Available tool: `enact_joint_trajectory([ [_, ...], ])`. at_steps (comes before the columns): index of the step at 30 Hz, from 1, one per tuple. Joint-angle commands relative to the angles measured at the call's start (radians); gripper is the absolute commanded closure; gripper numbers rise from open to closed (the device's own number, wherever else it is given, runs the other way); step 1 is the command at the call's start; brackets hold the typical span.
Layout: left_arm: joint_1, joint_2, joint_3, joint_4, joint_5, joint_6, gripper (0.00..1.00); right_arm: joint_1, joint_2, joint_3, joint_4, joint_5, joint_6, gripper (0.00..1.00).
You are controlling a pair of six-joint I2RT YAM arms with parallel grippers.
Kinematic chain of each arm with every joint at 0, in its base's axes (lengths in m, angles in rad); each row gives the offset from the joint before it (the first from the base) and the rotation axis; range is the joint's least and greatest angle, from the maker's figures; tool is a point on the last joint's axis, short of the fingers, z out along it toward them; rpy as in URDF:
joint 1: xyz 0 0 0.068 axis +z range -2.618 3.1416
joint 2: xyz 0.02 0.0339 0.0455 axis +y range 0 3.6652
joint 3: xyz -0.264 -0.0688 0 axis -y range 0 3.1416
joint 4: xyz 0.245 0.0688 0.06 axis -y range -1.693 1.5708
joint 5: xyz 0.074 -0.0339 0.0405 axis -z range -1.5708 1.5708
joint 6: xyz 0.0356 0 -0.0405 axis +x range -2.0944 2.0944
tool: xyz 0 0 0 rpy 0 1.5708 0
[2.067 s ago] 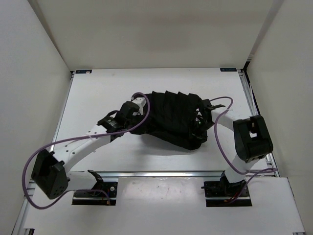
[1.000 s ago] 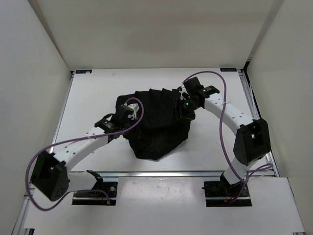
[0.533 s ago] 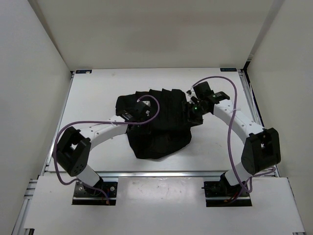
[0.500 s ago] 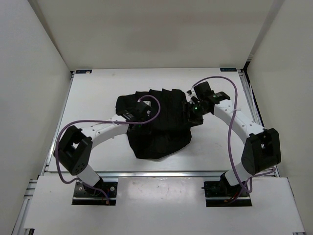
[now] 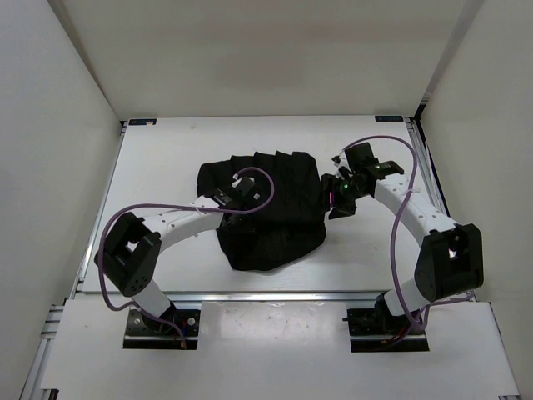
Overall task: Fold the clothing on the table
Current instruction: Flatten the skirt out
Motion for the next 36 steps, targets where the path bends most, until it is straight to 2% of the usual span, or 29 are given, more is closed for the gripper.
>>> enact_joint_trajectory([
  [1, 0.02, -0.025, -0.02, -0.002, -0.02, -0.029, 0.47, -0.026, -0.036, -0.011, 0.013, -0.044, -0.026, 0.39],
  [7, -0.017, 0.045, 0.027, 0.009, -0.06, -0.031, 0.46, -0.037, -0.03, 0.009, -0.012, -0.047, -0.056, 0.39],
  [13, -0.003, 0.113, 0.032, 0.024, -0.064, -0.041, 0.47, -0.066, -0.044, 0.01, -0.021, -0.055, -0.082, 0.39],
  [15, -0.013, 0.137, 0.032, 0.043, -0.064, -0.044, 0.5, -0.089, -0.039, 0.007, -0.031, -0.072, -0.093, 0.38],
  [17, -0.014, 0.154, 0.035, 0.063, -0.063, -0.041, 0.59, -0.092, -0.044, 0.012, -0.031, -0.079, -0.104, 0.39],
  [18, -0.025, 0.162, 0.032, 0.066, -0.055, -0.043, 0.71, -0.094, -0.036, 0.013, -0.027, -0.076, -0.102, 0.39],
  [19, -0.023, 0.171, 0.039, 0.07, -0.044, -0.038, 0.78, -0.09, -0.038, 0.015, -0.027, -0.081, -0.105, 0.39],
  [20, -0.022, 0.177, 0.049, 0.069, -0.032, -0.043, 1.0, -0.086, -0.035, 0.016, -0.022, -0.087, -0.105, 0.39],
  [25, 0.004, 0.109, 0.11, 0.043, 0.005, -0.031, 1.0, -0.06, -0.006, 0.016, -0.004, -0.109, -0.096, 0.4],
  [29, 0.035, 0.038, 0.24, 0.029, 0.086, -0.015, 1.0, -0.034, 0.025, 0.027, 0.021, -0.127, -0.084, 0.4],
  [32, 0.063, -0.014, 0.3, 0.017, 0.092, -0.005, 1.0, -0.024, 0.042, 0.036, 0.041, -0.158, -0.073, 0.39],
  [36, 0.15, -0.14, 0.212, 0.038, 0.126, -0.034, 1.0, 0.011, 0.08, 0.085, 0.054, -0.178, -0.062, 0.4],
])
